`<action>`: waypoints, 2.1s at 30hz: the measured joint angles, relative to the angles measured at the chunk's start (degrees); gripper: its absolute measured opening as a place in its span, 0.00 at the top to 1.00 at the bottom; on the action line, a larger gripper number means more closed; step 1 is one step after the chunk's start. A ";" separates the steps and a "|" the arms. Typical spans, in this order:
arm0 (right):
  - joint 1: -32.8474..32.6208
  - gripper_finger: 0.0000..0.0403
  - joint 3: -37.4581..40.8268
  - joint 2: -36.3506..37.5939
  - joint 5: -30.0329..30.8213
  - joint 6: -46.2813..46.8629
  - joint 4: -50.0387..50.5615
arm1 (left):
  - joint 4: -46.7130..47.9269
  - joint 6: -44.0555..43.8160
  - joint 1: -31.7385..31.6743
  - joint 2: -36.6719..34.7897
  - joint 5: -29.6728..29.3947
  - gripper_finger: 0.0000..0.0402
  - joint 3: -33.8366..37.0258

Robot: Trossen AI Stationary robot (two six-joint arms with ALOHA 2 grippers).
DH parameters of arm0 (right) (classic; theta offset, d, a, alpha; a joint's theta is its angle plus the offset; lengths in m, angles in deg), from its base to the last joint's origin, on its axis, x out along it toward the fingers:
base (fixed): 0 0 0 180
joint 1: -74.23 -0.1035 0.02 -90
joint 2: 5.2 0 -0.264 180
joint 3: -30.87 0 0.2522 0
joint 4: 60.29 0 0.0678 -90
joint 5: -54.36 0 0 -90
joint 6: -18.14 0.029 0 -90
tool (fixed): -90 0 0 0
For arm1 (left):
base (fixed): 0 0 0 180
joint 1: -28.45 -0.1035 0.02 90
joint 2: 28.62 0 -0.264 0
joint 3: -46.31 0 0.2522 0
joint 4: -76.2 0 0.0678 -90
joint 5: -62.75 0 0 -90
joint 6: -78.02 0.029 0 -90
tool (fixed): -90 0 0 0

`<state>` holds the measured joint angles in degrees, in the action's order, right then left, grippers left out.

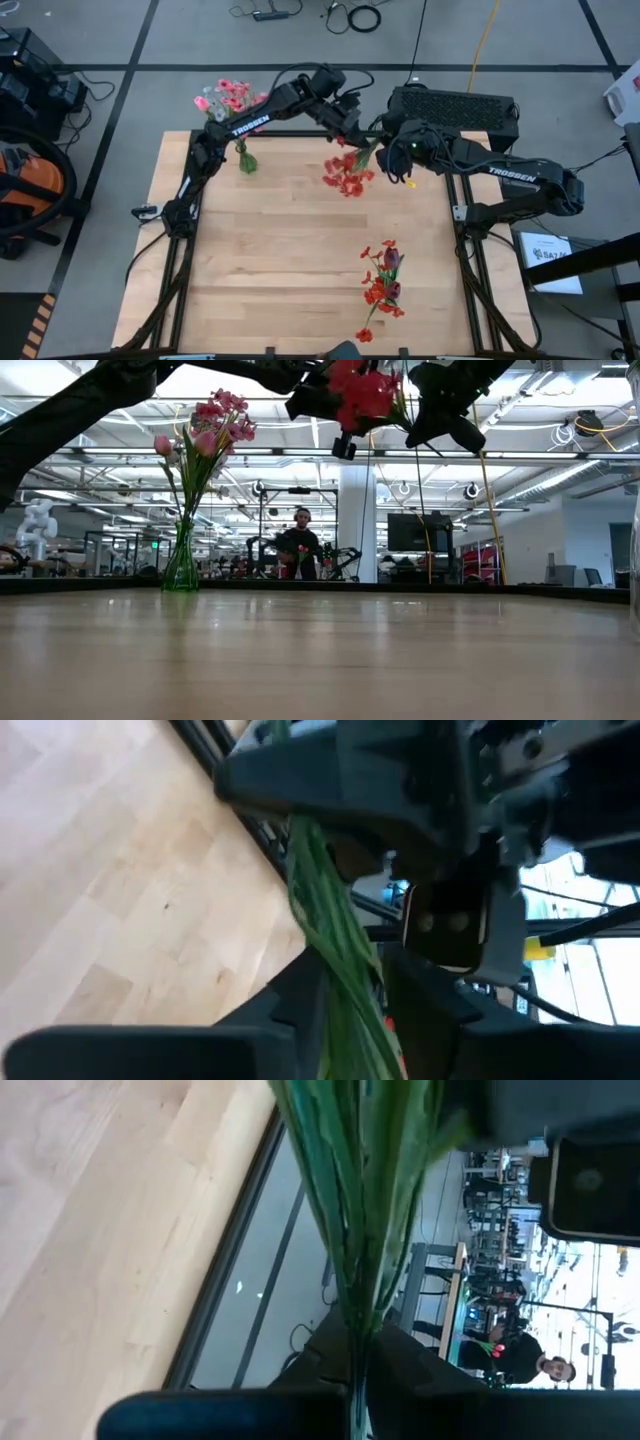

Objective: Sort flowers into vase by color
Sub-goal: Put the orange flowers into the transparent vase

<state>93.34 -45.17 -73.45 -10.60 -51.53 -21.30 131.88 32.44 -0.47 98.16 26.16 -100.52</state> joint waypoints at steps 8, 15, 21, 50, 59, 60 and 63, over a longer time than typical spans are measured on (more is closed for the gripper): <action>0.00 1.00 0.02 0.00 0.08 2.70 1.48 | -9.19 -0.14 -3.48 -0.34 -0.90 0.68 0.00; 0.10 1.00 0.04 2.64 -1.43 21.32 7.94 | -6.92 12.16 -4.84 -5.46 -11.55 0.68 -0.02; 1.73 1.00 0.04 8.39 -5.71 52.21 16.63 | -2.81 27.57 -2.92 -12.31 -26.47 0.68 -0.09; -12.72 1.00 0.04 23.29 1.88 108.54 23.15 | 1.96 56.17 20.92 -19.87 -52.36 0.79 17.14; -21.35 1.00 0.04 21.53 4.19 115.63 28.04 | -19.92 46.20 23.69 -32.32 -48.15 0.80 45.27; -22.15 1.00 0.04 21.55 4.69 115.71 28.09 | -22.92 45.17 24.51 -34.62 -49.80 0.80 49.18; -24.39 1.00 0.04 21.79 5.05 115.72 28.08 | -29.30 41.03 27.19 -41.74 -56.38 0.80 61.13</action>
<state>68.95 -45.13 -51.65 -5.55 64.20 6.78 102.59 73.46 26.72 56.42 -30.22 -39.39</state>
